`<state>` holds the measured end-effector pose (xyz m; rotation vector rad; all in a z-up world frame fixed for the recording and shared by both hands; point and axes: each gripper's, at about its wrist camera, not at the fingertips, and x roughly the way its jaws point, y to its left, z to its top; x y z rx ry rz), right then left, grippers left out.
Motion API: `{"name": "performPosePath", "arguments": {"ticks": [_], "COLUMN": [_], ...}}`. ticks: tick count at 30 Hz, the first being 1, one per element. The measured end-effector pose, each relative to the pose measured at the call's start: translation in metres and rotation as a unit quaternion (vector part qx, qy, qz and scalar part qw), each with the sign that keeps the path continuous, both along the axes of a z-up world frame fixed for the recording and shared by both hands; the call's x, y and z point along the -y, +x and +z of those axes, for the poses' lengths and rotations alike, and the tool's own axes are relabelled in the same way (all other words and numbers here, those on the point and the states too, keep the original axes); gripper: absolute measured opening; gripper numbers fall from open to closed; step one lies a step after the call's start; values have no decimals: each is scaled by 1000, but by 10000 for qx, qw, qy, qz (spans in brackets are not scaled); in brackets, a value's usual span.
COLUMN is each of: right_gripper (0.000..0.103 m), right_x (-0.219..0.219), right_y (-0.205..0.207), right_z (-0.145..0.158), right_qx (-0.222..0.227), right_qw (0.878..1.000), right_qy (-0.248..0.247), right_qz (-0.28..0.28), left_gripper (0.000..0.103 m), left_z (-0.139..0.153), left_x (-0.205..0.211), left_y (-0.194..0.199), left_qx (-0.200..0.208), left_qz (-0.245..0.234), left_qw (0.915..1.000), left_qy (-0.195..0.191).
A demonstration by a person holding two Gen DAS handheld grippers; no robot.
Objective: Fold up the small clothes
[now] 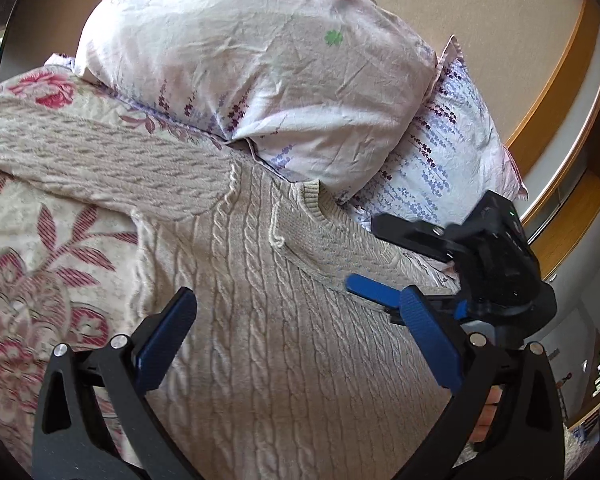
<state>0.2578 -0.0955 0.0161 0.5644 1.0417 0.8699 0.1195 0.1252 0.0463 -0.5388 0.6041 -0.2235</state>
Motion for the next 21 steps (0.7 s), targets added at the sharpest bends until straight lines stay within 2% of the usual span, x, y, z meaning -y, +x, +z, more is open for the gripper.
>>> {"name": "performPosePath", "arguments": {"ticks": [2,5,8,11,13,14,16,17,19,21], "right_gripper": [92,96,98,102,102,102,102,102,102,102], "right_x": [24,77,144,206,239,255,277,285,298,301], "right_y": [-20,-43,-58,-69,-73,-77,-81,-82,-86,-81], "right_z": [15,30,33,29,23,20,12,7,-1,-8], "right_qx": [449,1059,1424,1754,1851,1870,1933,1963,1955,1827], "right_qw": [9989,9930,9818,9571,9424,9372,9279,9241,9200,9226], "right_qy": [-115,-282,-344,-584,-583,-521,-233,-39,341,461], "right_qz": [-5,-438,-1207,-2232,-2724,-2899,-3178,-3278,-3379,-3366], "left_gripper": [101,101,101,99,90,88,83,82,82,81], "left_z": [10,15,4,-10,-17,-21,-28,-28,-29,-30], "left_x": [-23,-72,-122,-156,-167,-171,-179,-181,-186,-192], "left_y": [-7,-10,-3,0,3,5,9,11,16,20], "left_qx": [52,-118,-513,-742,-859,-927,-1056,-1070,-1103,-1138], "left_qz": [150,919,1513,1903,2034,2070,2198,2298,2425,2574], "left_qw": [9997,9952,9871,9763,9702,9671,9600,9579,9541,9478], "left_qy": [180,312,-133,-721,-1000,-1155,-1377,-1350,-1369,-1496]}}
